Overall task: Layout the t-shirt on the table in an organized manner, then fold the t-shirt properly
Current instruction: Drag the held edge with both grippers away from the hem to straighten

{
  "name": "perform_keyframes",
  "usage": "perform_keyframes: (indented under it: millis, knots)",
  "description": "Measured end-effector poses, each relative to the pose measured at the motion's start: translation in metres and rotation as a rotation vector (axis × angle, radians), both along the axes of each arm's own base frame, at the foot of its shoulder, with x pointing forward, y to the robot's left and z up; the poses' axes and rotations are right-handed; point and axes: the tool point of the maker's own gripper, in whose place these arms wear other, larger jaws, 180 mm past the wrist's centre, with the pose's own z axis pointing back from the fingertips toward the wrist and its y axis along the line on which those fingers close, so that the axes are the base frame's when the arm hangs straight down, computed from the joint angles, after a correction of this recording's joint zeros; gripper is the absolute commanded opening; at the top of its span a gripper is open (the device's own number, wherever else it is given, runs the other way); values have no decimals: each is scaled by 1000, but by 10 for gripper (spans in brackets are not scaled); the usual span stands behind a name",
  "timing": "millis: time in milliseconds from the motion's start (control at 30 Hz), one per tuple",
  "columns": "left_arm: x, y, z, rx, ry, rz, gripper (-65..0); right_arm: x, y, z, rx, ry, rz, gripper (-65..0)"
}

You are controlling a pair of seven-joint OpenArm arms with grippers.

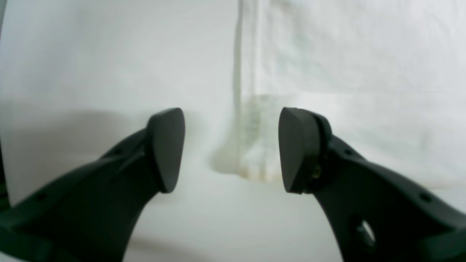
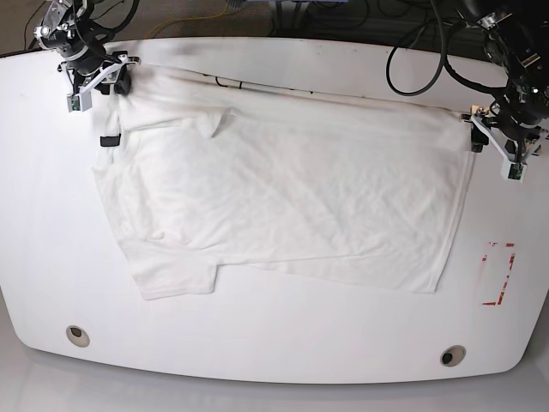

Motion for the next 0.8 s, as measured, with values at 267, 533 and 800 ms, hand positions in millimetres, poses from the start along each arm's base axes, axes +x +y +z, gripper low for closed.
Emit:
perform_keyframes:
  millis: [267,533,800]
  knots:
    - [-9,2,-25,-50,64,22,-264,0,1,0,3,0,2,-561]
    - [-15,-4,-43,-85,114,18,-264,0,1,0,2,-1,5,-561]
    - [-19,-15,-57,-114,153,0,-264,0,1,1,2,-3,5,-561]
